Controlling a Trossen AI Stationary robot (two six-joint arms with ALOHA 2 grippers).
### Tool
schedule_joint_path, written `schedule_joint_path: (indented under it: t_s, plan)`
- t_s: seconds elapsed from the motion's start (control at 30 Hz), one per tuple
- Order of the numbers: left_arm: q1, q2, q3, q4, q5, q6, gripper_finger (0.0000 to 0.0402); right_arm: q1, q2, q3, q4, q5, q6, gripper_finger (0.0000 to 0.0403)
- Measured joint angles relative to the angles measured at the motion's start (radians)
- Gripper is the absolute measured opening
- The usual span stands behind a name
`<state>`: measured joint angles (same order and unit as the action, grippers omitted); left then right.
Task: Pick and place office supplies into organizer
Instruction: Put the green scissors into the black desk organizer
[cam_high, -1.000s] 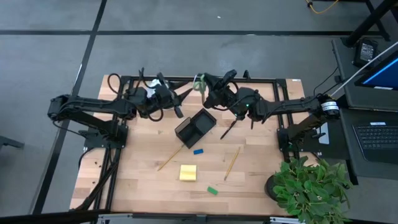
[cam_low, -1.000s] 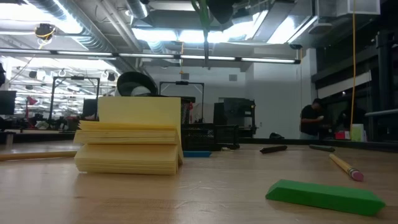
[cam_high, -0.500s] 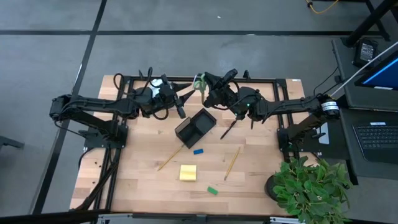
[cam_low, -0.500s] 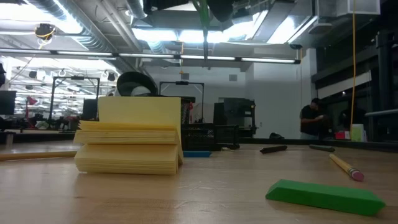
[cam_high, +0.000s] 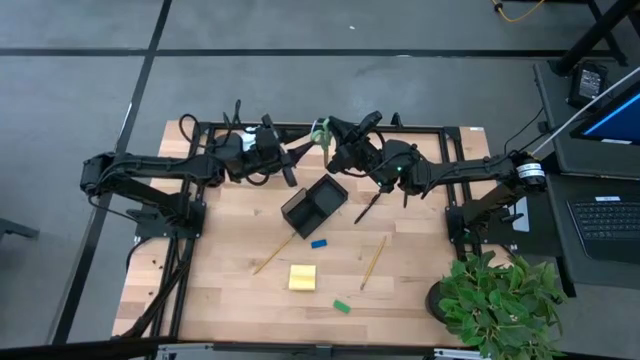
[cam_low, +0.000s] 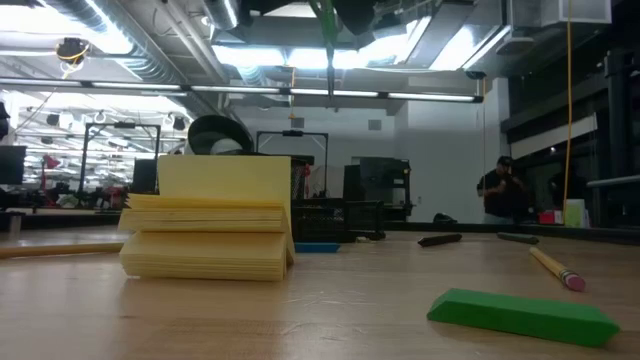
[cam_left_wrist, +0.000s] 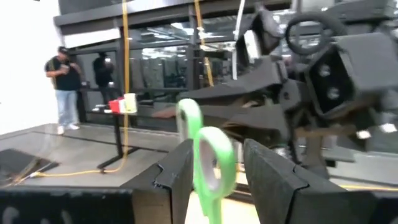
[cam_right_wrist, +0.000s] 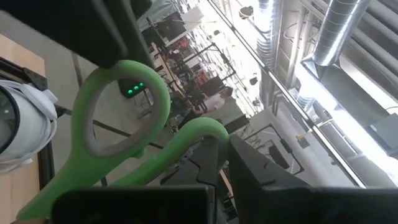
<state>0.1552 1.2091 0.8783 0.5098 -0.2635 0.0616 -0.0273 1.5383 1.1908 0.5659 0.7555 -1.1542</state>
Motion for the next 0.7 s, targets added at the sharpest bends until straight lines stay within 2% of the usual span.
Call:
schedule_joint_path:
  t_s: [0.1,0.37,0.47,0.63,0.7]
  plan:
    - [0.004,0.016,0.0,0.0,0.032,-0.016,0.0134,0.0,0.0,0.0,0.0,0.0,0.0,0.0022]
    - [0.005,0.062,0.0,0.076,0.027,0.011,0.0116,0.0,0.0,0.0,0.0,0.0,0.0,0.0022]
    - [0.005,0.061,0.0,0.074,0.019,0.012,0.0093,0.0,0.0,0.0,0.0,0.0,0.0,0.0022]
    - [0.005,0.061,0.0,0.065,0.015,0.009,0.0029,0.0,0.0,0.0,0.0,0.001,-0.001,0.0022]
    - [0.005,0.061,0.0,0.064,0.014,0.012,0.0028,0.002,0.0,0.0,0.0,0.002,-0.001,0.0021]
